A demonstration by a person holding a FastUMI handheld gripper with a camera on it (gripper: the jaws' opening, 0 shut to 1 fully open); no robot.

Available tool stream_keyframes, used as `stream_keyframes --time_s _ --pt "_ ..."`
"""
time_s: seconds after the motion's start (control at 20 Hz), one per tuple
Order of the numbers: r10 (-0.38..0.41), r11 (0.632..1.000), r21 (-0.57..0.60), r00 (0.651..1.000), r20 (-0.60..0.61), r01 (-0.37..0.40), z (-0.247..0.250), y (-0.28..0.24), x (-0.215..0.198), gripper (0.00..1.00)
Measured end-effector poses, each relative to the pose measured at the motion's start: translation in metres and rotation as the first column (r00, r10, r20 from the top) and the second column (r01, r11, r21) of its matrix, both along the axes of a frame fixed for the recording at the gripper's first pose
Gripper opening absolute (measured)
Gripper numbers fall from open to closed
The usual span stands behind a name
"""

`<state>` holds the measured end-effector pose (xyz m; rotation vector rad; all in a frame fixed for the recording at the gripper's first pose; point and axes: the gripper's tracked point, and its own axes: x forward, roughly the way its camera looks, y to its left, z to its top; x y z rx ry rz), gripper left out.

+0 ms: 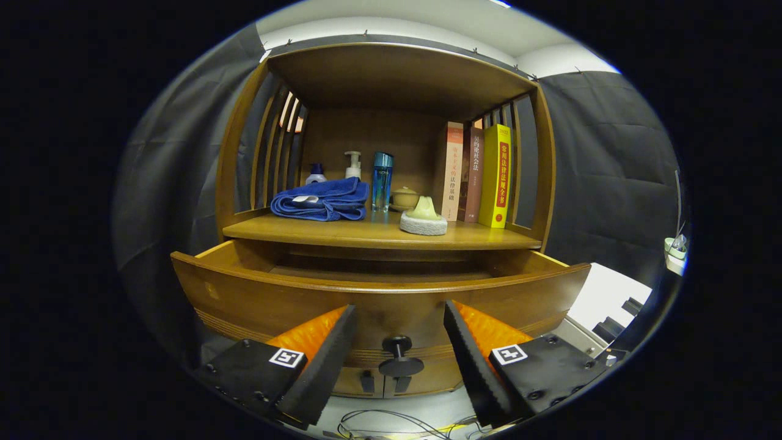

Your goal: Pull open the drawer, take out the items inside it, and place them on the countertop above the cabinet.

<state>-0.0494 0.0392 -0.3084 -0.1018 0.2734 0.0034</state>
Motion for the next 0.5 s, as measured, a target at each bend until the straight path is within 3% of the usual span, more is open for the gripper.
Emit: stream_keyframes --time_s 0.5 --pt "-0.009 1.0 -0.008 1.0 -0.021 0.009 -0.011 0.004 0.04 0.96"
